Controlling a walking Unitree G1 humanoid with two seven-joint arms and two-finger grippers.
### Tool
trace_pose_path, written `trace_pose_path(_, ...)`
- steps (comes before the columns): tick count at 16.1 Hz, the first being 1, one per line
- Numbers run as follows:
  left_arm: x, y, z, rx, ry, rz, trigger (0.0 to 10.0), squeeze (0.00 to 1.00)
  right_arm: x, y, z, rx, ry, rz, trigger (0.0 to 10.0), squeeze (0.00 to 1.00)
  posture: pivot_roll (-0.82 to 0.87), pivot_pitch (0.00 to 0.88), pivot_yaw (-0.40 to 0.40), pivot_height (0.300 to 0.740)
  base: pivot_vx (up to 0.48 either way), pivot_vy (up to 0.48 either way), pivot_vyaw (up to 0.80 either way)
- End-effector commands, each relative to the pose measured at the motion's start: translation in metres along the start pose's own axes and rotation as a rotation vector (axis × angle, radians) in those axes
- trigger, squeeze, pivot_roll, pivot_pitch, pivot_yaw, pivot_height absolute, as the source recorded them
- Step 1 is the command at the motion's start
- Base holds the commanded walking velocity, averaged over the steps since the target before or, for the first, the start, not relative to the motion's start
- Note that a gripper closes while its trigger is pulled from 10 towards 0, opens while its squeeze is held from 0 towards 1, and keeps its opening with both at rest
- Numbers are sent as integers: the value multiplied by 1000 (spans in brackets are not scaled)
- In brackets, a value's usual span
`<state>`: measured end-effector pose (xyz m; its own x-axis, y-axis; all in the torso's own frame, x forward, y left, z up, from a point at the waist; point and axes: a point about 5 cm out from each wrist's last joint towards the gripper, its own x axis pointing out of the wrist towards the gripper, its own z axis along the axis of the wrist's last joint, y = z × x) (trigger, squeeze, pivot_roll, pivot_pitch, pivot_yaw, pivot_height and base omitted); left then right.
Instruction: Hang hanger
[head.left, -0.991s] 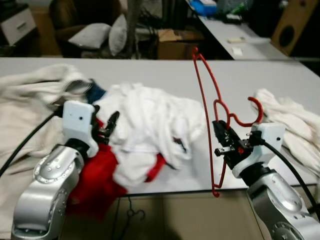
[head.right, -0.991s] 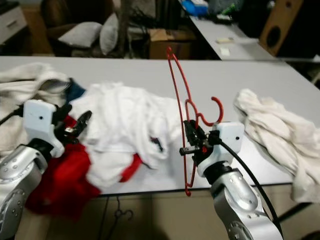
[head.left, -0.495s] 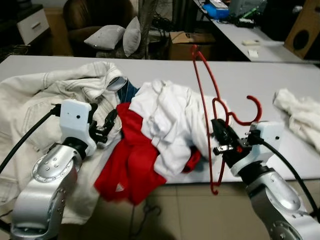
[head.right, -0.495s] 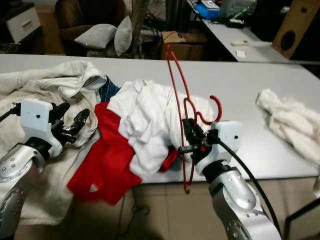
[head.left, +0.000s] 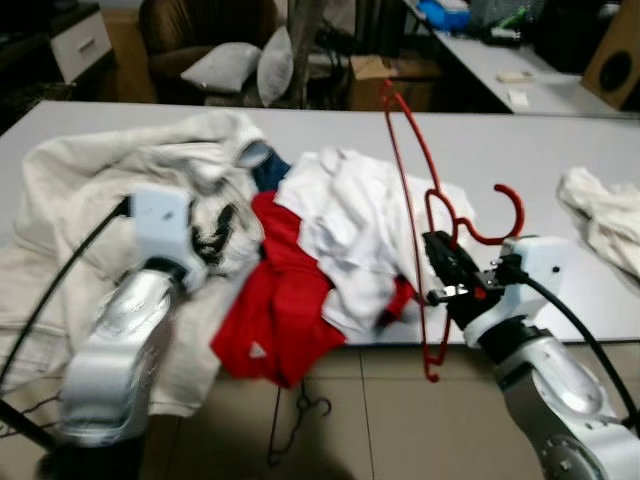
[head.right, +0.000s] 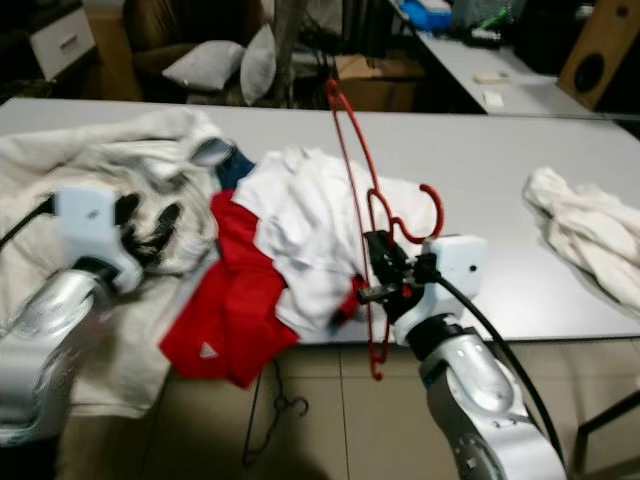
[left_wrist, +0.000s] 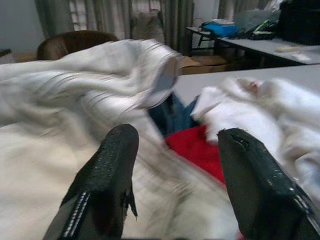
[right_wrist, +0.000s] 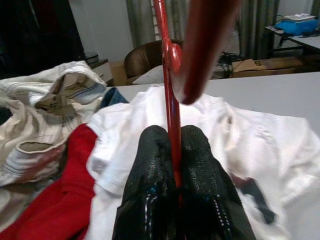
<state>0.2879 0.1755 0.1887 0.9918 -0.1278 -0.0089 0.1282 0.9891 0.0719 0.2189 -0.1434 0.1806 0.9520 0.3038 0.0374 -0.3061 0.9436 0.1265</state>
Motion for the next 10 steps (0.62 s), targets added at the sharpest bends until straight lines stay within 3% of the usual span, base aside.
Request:
trace_pose_path(1, 3, 12, -2, 11, 9, 69, 10000, 1000, 1, 0, 1, -6, -5, 0, 10000, 0, -10, 0, -5, 740, 0, 0, 0)
trace_pose_path(3, 13, 18, -2, 2, 2, 100, 10000, 1000, 1, 2, 0, -6, -6, -3, 10000, 0, -15, 0, 4, 740, 0, 0, 0)
trace_pose_path(6, 40, 17, -1, 26, -19, 64, 10000, 1000, 2, 3, 0, -8, -17, -15, 10000, 0, -30, 0, 21, 740, 0, 0, 0)
trace_pose_path(10, 67, 26, -8, 213, 5, 89, 10000, 988, 4, 2, 3, -40, -32, -21, 10000, 0, -59, 0, 32, 740, 0, 0, 0)
